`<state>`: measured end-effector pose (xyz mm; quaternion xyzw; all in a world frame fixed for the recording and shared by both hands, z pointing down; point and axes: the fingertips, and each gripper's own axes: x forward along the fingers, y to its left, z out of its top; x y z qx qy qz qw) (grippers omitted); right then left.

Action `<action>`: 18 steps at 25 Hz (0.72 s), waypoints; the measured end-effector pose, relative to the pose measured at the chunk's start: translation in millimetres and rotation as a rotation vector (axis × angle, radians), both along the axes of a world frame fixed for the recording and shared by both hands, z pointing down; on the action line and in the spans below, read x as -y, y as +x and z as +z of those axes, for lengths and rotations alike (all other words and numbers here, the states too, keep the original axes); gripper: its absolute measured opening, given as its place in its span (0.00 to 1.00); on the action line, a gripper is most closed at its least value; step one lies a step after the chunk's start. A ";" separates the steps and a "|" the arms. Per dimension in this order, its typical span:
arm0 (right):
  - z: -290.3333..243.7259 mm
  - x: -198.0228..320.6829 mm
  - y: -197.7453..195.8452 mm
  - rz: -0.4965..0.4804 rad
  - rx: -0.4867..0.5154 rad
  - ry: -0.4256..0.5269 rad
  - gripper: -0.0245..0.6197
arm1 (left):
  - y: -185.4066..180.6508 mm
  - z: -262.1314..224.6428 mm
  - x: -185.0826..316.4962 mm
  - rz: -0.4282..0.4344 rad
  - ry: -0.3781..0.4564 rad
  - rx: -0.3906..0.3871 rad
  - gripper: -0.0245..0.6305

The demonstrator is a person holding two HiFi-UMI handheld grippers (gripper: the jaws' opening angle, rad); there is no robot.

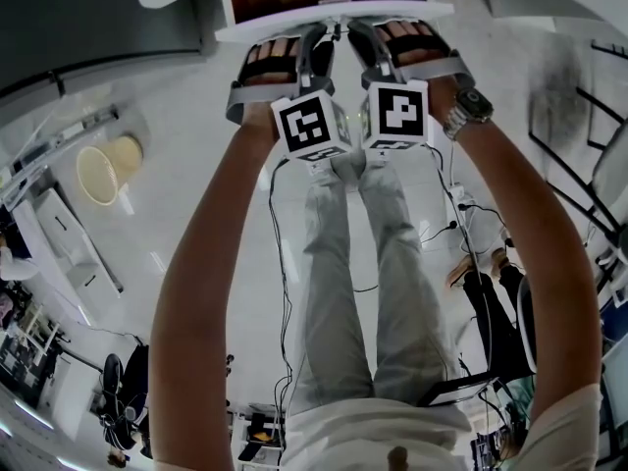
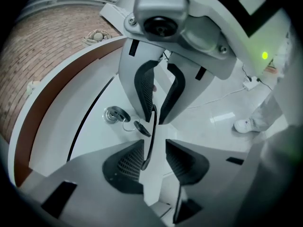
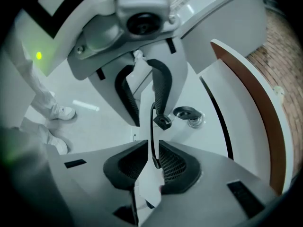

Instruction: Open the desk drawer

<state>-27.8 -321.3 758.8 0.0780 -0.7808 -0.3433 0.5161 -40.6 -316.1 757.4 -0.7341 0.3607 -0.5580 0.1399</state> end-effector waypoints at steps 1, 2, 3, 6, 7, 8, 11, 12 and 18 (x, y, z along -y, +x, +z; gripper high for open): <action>-1.3 -1.0 1.6 0.020 0.022 -0.027 0.15 | 0.1 -1.6 -1.0 -0.024 0.014 -0.028 0.27; -2.2 -2.4 3.3 0.040 0.042 -0.055 0.23 | -0.3 -4.0 -2.2 -0.055 0.032 -0.060 0.29; -2.4 -3.9 5.2 0.059 0.058 -0.078 0.27 | -1.4 -6.7 -3.5 -0.094 0.050 -0.097 0.29; -5.2 -4.1 12.2 0.110 0.100 -0.102 0.28 | -4.2 -18.0 -6.0 -0.238 0.070 -0.248 0.29; -7.5 -3.8 14.3 0.130 0.117 -0.105 0.27 | -4.8 -22.7 -7.2 -0.284 0.068 -0.305 0.29; -10.2 -3.9 16.3 0.157 0.139 -0.115 0.27 | -5.7 -27.9 -9.4 -0.326 0.065 -0.362 0.28; -20.9 -7.6 25.5 0.303 0.243 -0.198 0.24 | -12.4 -45.2 -24.7 -0.464 0.055 -0.552 0.12; -26.3 -10.1 29.5 0.363 0.293 -0.238 0.19 | -14.2 -50.8 -33.0 -0.504 0.048 -0.620 0.09; -69.2 -34.5 38.3 0.555 0.534 -0.465 0.08 | -12.7 -80.6 -65.5 -0.554 -0.004 -0.874 0.05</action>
